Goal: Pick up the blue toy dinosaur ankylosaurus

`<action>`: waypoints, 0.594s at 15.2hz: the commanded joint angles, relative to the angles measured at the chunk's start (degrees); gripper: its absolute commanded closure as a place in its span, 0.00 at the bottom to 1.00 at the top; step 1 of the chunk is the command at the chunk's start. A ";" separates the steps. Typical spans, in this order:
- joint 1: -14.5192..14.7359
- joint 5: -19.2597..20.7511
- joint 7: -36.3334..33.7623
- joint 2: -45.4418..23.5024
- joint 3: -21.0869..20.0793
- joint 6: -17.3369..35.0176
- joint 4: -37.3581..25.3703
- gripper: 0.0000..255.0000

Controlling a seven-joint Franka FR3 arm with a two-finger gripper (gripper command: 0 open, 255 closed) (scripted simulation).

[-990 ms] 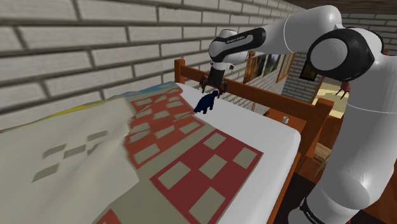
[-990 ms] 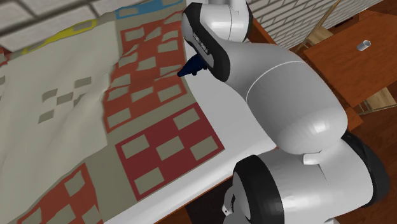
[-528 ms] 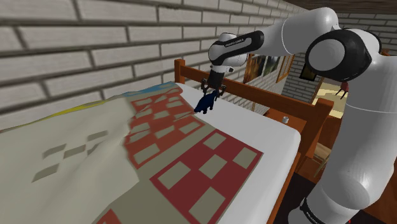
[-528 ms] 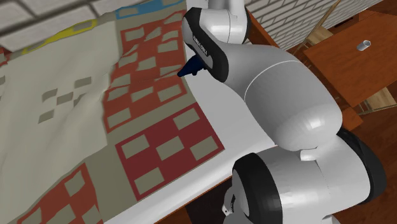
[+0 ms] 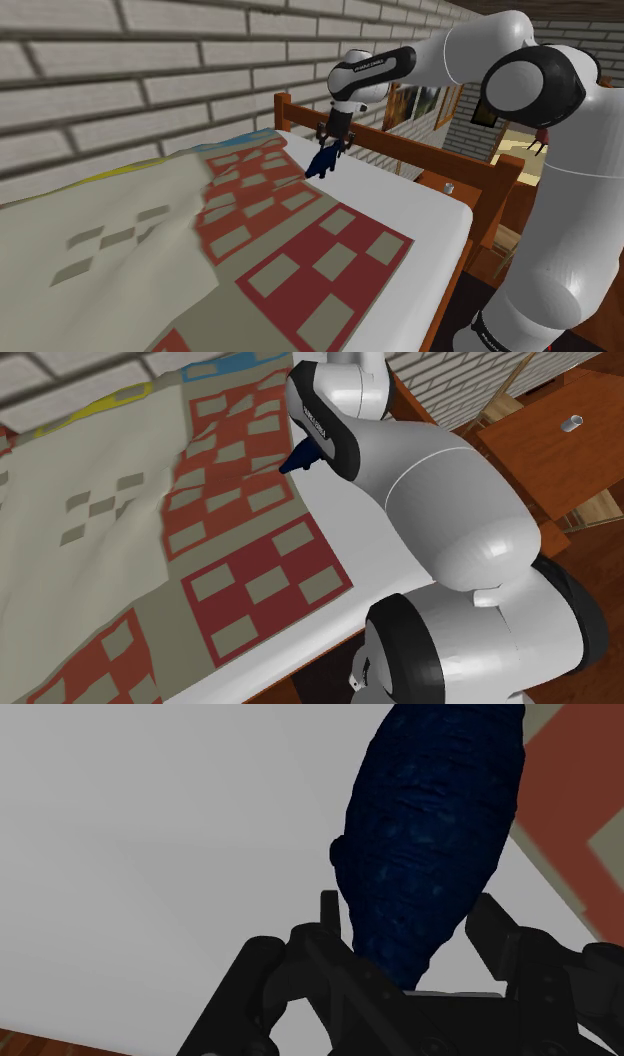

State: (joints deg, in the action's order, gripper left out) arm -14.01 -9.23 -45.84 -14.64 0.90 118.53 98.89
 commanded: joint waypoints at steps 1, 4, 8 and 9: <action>-0.01 0.09 -0.16 0.39 0.02 -1.24 -0.86 1.00; -0.03 0.25 -0.48 0.86 0.06 -3.36 -2.53 1.00; -0.07 0.44 -0.89 1.32 0.10 -6.24 -4.98 1.00; -0.07 0.48 -0.99 1.40 0.11 -6.97 -5.63 1.00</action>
State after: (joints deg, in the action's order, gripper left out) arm -14.06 -8.78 -46.78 -13.42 0.99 112.17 93.71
